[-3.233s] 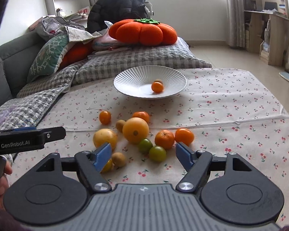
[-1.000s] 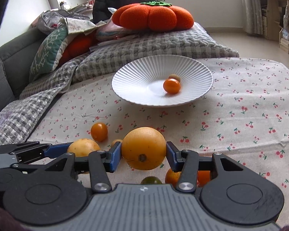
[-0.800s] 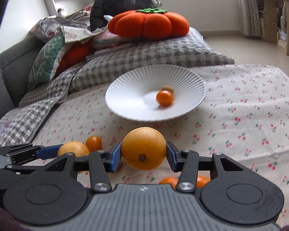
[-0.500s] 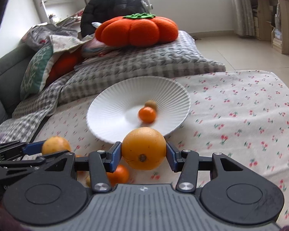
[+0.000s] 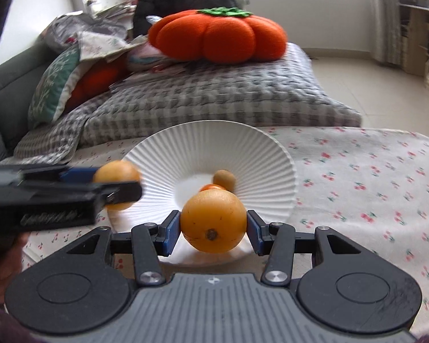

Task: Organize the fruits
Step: 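Carry both fruits into the white bowl and release them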

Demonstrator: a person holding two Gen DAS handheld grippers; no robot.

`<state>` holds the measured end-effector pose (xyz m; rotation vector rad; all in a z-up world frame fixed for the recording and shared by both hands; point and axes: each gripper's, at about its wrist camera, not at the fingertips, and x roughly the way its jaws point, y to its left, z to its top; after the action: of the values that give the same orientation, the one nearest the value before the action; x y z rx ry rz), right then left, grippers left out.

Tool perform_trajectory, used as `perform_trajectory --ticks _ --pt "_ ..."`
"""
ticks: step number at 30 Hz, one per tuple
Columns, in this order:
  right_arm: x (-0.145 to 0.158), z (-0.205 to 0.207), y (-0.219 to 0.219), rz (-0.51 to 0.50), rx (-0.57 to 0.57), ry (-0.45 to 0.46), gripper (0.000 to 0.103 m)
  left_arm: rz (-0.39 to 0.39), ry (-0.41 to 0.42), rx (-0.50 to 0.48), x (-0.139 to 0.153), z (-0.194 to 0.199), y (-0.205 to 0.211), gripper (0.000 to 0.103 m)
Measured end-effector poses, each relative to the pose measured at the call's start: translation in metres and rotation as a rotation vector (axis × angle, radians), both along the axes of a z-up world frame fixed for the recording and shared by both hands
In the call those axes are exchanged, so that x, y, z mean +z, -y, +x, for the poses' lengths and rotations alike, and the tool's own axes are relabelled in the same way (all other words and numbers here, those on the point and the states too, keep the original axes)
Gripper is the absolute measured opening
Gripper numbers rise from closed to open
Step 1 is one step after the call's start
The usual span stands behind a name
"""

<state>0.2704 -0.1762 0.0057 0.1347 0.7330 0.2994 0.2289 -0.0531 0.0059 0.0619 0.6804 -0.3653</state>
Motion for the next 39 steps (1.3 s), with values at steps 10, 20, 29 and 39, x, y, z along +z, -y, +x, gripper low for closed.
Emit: perform_trajectory --ticks 10,20,29,39 --pt "-0.006 0.016 -0.024 -0.060 0.070 0.011 0.045 -0.083 -0.059 0.017 -0.011 0.026 -0.007 0.038" --pt "-0.012 0.023 -0.037 -0.109 0.069 0.045 0.046 -0.122 -0.086 0.033 -0.018 0.046 -0.003 0.038" --pt "-0.002 0.004 -0.030 -0.103 0.050 0.081 0.047 -0.170 -0.084 0.034 -0.012 0.040 -0.014 0.039" --pt "0.014 -0.036 -0.021 -0.066 0.012 0.091 0.047 -0.115 -0.048 0.077 0.006 -0.005 -0.021 0.039"
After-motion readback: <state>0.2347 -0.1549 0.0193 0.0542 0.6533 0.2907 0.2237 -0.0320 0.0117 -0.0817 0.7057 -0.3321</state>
